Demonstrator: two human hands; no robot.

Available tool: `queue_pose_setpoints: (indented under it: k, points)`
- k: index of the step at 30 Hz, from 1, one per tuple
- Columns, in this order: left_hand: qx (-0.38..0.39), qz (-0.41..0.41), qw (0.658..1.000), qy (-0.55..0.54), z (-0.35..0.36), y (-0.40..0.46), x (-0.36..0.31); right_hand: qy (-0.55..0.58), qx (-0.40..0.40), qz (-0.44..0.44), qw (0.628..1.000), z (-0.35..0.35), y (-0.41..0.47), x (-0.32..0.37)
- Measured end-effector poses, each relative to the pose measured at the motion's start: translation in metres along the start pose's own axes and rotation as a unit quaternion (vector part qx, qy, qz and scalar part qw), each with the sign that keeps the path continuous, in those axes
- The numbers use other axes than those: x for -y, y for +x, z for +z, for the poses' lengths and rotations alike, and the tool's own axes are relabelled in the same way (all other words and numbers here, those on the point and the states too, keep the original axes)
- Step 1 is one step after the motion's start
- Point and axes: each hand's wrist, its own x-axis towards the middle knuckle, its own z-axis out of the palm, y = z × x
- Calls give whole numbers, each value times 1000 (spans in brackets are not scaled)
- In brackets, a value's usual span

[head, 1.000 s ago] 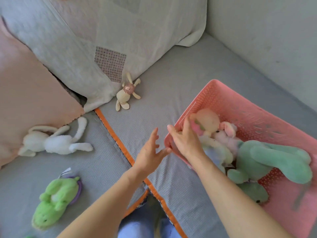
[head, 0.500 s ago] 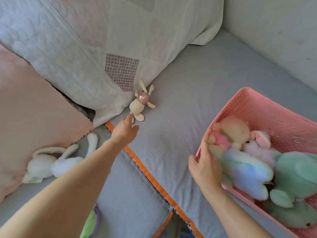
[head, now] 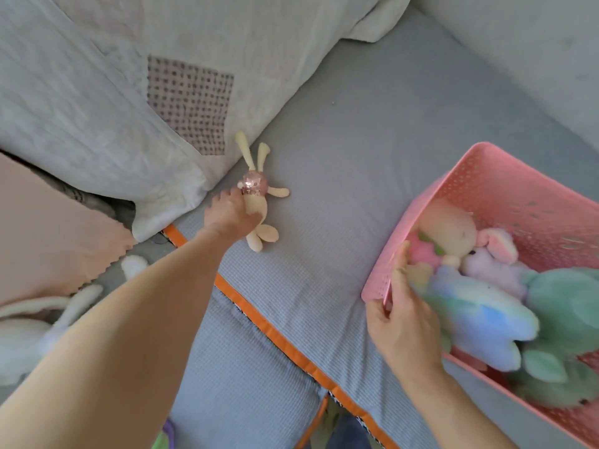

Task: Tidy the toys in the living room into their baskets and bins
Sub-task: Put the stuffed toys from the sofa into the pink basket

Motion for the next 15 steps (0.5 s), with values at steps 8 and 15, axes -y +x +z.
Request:
queue_pose_setpoints:
  k: [8,15]
  points:
    - [-96,58,923,-367,-21,-85,-79,15,-53,-17,998,3,-3,-10]
    - [-32,297,905,-302,-42,-199,-187,105,15,-15,994,-14,-26,-29]
